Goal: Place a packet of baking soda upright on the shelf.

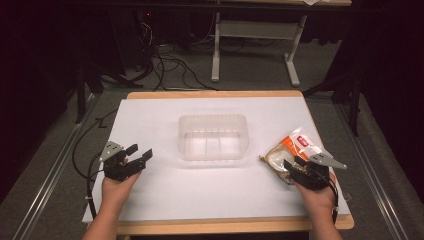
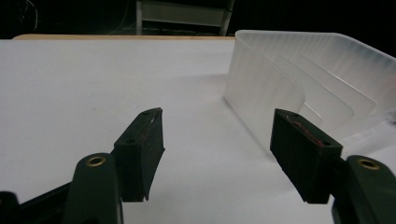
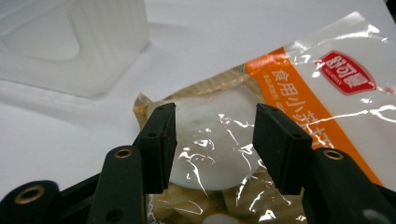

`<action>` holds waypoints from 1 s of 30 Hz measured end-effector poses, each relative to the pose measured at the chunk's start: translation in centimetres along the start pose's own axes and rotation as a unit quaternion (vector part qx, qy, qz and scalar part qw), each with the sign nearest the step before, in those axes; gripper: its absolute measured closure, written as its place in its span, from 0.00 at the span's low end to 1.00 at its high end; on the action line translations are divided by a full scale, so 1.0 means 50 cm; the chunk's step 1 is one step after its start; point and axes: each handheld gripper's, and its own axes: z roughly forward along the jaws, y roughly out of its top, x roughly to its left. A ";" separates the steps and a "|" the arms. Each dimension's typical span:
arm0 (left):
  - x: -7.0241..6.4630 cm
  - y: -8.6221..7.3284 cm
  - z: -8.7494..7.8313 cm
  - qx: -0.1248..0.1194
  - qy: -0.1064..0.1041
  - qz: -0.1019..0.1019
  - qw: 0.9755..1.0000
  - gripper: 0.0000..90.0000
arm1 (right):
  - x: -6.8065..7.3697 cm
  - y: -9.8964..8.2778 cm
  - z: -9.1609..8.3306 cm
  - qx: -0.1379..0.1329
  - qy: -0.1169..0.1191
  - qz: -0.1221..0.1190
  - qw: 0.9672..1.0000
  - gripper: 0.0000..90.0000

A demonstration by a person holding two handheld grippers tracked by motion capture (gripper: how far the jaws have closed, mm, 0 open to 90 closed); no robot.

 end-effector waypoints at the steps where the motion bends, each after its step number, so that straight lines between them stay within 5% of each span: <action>1: -0.001 -0.001 0.002 0.002 0.000 0.001 1.000 0.39 | 0.000 0.000 0.000 0.000 0.000 0.000 1.000 0.55; 20: -0.021 -0.007 0.017 0.034 -0.017 0.030 0.999 0.39 | 0.000 0.009 -0.009 -0.011 -0.001 -0.005 1.000 0.56; 30: -0.022 -0.008 0.020 0.041 -0.016 0.036 0.998 0.38 | -0.037 0.017 -0.025 -0.020 -0.023 0.003 1.000 0.50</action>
